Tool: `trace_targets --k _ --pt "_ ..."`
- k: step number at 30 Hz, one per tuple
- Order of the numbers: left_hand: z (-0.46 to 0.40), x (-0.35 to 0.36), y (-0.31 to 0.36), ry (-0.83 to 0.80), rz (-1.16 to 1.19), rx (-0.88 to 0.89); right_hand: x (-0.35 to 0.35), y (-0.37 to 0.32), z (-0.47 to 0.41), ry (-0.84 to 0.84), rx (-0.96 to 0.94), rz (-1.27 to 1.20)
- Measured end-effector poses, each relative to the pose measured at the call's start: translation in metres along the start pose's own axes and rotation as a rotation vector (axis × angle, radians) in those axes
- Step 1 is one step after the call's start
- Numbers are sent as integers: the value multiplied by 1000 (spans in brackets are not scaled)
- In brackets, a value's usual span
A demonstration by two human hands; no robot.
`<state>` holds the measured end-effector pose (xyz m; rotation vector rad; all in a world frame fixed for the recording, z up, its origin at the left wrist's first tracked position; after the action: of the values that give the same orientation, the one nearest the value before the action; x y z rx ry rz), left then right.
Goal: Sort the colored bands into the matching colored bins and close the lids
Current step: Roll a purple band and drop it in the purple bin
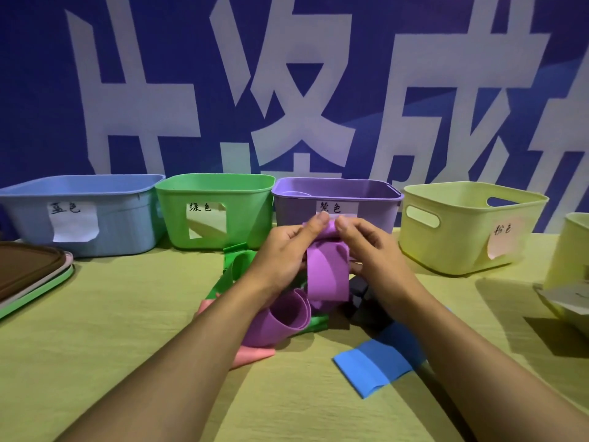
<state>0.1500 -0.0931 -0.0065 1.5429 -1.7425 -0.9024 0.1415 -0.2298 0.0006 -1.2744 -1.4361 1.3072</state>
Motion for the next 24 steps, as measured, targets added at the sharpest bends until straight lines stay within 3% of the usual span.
trace_targets --k 5,13,24 --pt "1 7 -1 -40 40 19 -7 5 0 113 138 43" --pt "-2 5 -4 -69 -35 47 -13 3 0 152 89 14" --pt "-2 -5 0 23 -49 34 -13 0 -5 128 -12 1"
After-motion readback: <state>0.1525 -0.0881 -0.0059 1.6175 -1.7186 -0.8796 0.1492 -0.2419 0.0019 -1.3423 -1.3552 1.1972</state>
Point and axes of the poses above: each hand's wrist, its own z-axis away from the middle knuckle, its own x-axis out of the palm, y = z × x, the point moved 9 cm from there along -z, towards the middle knuckle, and after that the axes turned 15 degrees about x, right-handed, at the moved point
